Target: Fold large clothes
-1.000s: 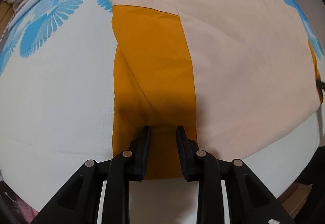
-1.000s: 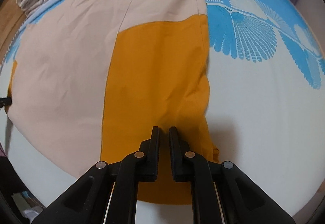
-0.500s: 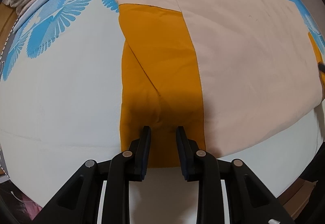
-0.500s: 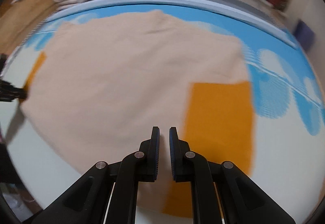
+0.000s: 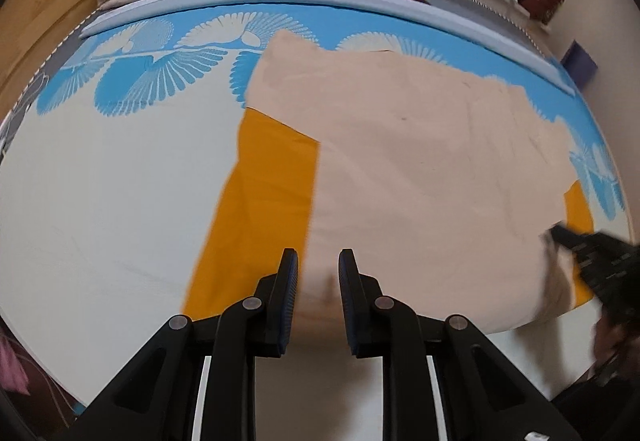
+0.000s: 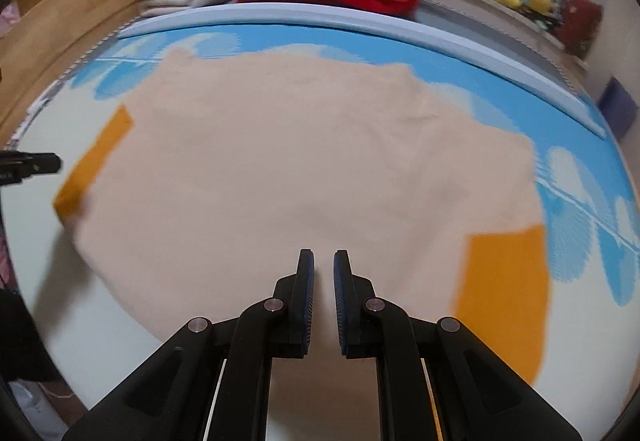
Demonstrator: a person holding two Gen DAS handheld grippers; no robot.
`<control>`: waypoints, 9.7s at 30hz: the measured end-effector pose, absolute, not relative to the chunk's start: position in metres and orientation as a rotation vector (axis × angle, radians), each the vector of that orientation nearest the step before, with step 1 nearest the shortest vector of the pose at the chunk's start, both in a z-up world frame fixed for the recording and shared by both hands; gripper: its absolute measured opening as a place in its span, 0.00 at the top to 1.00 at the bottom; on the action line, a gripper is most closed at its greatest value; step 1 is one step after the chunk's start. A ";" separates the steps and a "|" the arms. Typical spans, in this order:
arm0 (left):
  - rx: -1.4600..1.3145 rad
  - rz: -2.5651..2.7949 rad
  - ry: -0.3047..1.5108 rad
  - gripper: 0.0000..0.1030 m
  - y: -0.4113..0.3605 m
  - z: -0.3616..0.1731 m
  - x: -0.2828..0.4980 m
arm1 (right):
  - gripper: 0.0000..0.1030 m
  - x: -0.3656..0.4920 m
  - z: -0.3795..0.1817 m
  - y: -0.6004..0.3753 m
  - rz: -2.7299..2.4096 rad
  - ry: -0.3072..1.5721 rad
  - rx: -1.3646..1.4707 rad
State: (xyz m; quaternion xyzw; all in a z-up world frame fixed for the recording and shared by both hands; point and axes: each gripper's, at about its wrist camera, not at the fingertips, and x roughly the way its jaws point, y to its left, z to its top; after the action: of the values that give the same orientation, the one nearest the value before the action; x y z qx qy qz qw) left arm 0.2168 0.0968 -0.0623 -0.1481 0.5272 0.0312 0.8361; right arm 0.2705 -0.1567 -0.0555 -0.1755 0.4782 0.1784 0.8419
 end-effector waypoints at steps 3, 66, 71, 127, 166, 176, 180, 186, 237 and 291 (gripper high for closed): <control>-0.360 0.062 1.098 0.82 0.090 -0.059 0.216 | 0.89 0.267 -0.088 -0.125 0.375 1.116 -0.431; -0.803 0.198 0.987 0.94 0.191 -0.044 0.157 | 0.89 0.279 -0.068 -0.135 0.395 1.072 -0.459; -0.597 0.280 0.930 0.94 0.178 -0.004 0.152 | 0.89 0.277 -0.032 -0.149 0.386 0.991 -0.367; -0.331 -0.263 1.142 0.58 -0.019 -0.005 0.252 | 0.92 0.247 0.028 -0.311 0.549 1.017 0.195; -0.814 -0.443 1.402 0.37 0.000 -0.150 0.338 | 0.32 0.334 -0.114 -0.409 0.251 1.395 0.325; -0.929 -0.461 1.218 0.53 -0.011 -0.158 0.356 | 0.73 0.327 -0.126 -0.385 0.314 1.332 0.310; -0.908 -0.436 1.172 0.59 0.005 -0.128 0.362 | 0.85 0.331 -0.113 -0.378 0.330 1.248 0.374; -0.866 -0.342 1.121 0.58 0.067 -0.104 0.370 | 0.87 0.352 -0.091 -0.310 0.437 1.161 0.301; -0.208 0.040 0.817 0.08 -0.009 0.035 0.044 | 0.04 0.121 0.059 -0.261 -0.002 0.623 -0.170; -0.257 0.041 0.874 0.05 -0.020 -0.004 0.045 | 0.04 0.075 0.014 -0.176 0.109 0.727 -0.202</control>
State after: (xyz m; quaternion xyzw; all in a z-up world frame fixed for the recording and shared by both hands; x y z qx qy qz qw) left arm 0.0449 -0.0203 -0.0039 -0.1241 0.4220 0.0196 0.8978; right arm 0.0754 -0.1757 0.0136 -0.0988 0.3548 0.0532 0.9282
